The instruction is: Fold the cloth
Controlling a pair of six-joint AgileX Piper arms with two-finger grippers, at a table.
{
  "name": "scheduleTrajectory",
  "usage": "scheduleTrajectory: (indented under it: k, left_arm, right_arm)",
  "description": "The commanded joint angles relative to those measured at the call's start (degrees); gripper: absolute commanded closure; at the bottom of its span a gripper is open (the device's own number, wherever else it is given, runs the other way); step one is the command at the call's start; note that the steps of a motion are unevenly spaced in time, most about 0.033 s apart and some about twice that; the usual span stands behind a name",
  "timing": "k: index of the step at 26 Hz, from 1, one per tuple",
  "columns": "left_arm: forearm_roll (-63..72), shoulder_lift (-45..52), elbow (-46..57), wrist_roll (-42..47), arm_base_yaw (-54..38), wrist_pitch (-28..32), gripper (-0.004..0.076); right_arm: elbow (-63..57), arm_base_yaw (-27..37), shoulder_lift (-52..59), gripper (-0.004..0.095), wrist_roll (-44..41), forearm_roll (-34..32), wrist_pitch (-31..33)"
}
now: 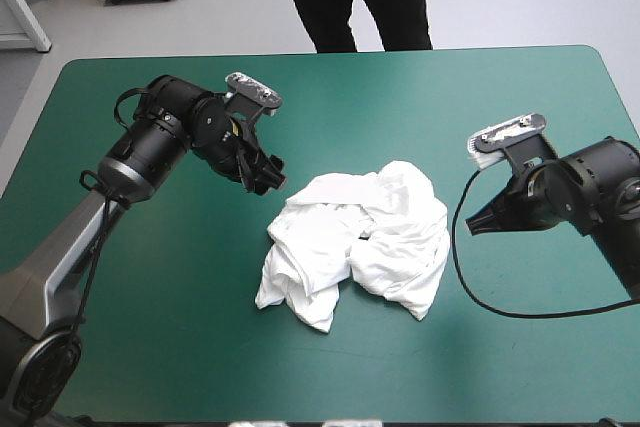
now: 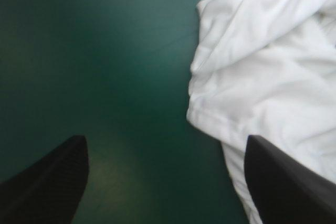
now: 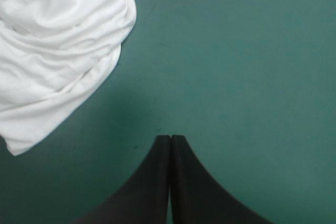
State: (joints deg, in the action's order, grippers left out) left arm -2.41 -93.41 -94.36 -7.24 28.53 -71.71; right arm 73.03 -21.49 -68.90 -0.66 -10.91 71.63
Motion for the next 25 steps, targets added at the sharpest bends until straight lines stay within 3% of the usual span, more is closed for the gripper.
scheduleTrajectory:
  k: [1,4,8,11,23,25]
  left_arm:
    - [0.29,1.68,2.06,-0.13,-1.78,0.6,0.0142]
    - [0.29,-0.05,3.07,-0.69,-1.78,0.72,0.0142]
    - [0.17,-3.05,3.17,-0.69,-1.78,2.2,0.0142]
    - [0.86,-5.75,3.17,-0.57,-1.78,3.52,0.0142]
    - [5.91,-16.42,3.17,-0.29,0.5,4.79,0.0146]
    - [6.68,-17.83,3.17,-0.15,0.56,5.05,0.0188]
  right_arm:
    - [-1.86,0.53,0.91,0.0908,-0.29,-2.44,-1.72]
    - [-2.74,0.53,0.68,0.0807,-0.15,-2.72,-1.85]
    - [-2.74,0.53,0.55,0.0514,-0.34,-4.06,-1.98]
    - [-2.74,0.53,0.55,0.0372,-1.01,-4.1,-2.29]
    - [-2.74,0.53,0.55,0.0368,-1.24,-3.66,-2.31]
    - [-2.74,0.34,0.89,0.0368,-1.47,-3.66,-2.31]
